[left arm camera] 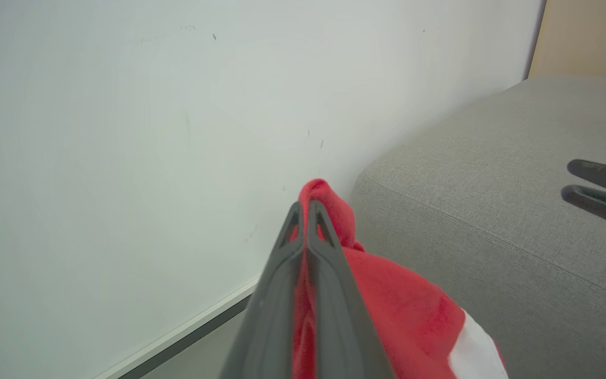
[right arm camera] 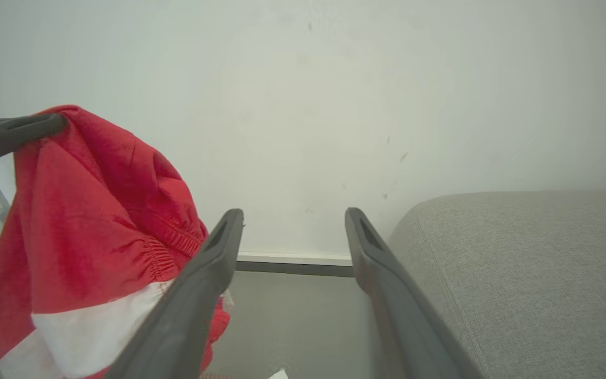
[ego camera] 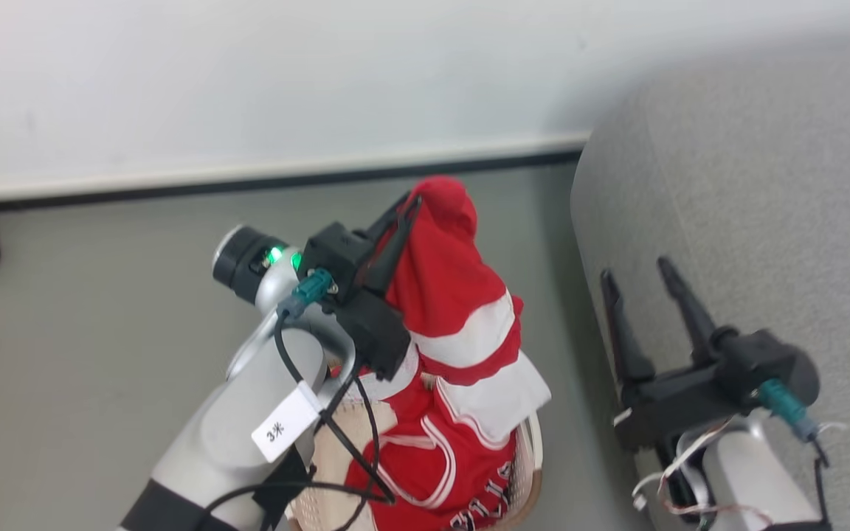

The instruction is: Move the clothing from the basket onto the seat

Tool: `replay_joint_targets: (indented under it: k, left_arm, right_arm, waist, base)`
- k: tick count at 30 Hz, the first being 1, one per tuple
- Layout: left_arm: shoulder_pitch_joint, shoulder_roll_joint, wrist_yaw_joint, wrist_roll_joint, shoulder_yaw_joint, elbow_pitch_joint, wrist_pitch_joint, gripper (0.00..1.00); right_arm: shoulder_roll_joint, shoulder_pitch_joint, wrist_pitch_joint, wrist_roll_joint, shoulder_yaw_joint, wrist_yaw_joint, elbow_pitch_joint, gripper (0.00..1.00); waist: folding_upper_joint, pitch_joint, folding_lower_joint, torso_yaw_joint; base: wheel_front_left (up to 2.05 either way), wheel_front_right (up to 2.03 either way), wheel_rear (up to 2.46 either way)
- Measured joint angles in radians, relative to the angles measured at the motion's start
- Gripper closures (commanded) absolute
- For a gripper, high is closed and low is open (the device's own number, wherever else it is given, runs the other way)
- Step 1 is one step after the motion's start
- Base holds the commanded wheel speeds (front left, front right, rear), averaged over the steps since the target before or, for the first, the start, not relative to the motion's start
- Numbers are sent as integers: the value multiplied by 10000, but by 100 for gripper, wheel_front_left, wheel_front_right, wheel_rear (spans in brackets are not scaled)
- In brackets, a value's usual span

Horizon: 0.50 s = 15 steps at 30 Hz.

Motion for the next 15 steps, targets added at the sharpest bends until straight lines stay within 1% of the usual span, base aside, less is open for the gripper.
replay_joint_targets:
  k: [2,8,12,15]
  left_arm:
    - [229,0,0,-105,-117,33,0,100]
    - [664,6,2,-535,-412,86,0,100]
    - [999,6,48,-715,-665,-102,0,100]
    - [1063,10,123,-874,-788,-303,0,100]
  right_arm:
    - [21,221,0,-27,247,84,182,0]
    - [48,567,2,-29,840,272,523,0]
    - [56,757,2,-29,1313,433,569,0]
    - [59,771,2,-27,1634,485,587,0]
  waist:
    - [0,-450,0,16]
    - [0,-1351,1,44]
    - [1,-1907,0,66]
    - [0,-2249,1,93]
  base:
    - [0,0,0]
    - [0,0,0]
    - [0,0,0]
    - [0,0,0]
